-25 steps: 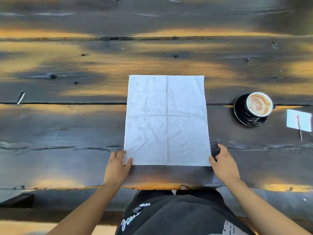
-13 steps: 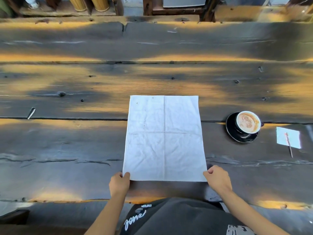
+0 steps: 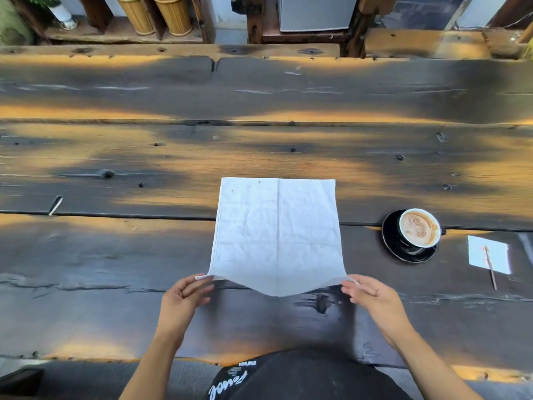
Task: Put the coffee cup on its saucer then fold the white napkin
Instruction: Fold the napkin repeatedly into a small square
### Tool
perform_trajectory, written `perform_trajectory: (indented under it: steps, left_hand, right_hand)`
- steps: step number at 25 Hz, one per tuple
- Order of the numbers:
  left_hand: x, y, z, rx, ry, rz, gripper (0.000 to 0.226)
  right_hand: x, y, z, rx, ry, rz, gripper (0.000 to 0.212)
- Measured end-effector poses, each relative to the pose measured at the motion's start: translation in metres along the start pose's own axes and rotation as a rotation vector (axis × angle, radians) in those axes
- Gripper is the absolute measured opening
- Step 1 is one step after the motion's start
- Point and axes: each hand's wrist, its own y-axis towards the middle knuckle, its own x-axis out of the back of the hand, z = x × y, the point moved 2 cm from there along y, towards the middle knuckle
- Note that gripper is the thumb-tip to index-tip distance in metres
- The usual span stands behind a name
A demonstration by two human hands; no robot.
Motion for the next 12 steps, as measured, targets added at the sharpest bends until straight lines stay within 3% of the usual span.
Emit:
perform_trajectory:
  steps: [3, 8, 12]
  left_hand:
    - [0.001, 0.019, -0.020, -0.037, 0.086, -0.029, 0.008]
    - [-0.006, 0.062, -0.057, -0.089, 0.279, -0.073, 0.019]
    - [-0.024, 0.105, -0.082, -0.087, 0.239, -0.018, 0.022]
  right_hand:
    - [0.003, 0.021, 0.014, 0.057, -0.031, -0.103, 0.012]
    - [0.002, 0.069, 0.039, 0.131, -0.119, -0.186, 0.017]
    - [-0.010, 0.110, 0.069, 0.155, -0.050, -0.172, 0.016]
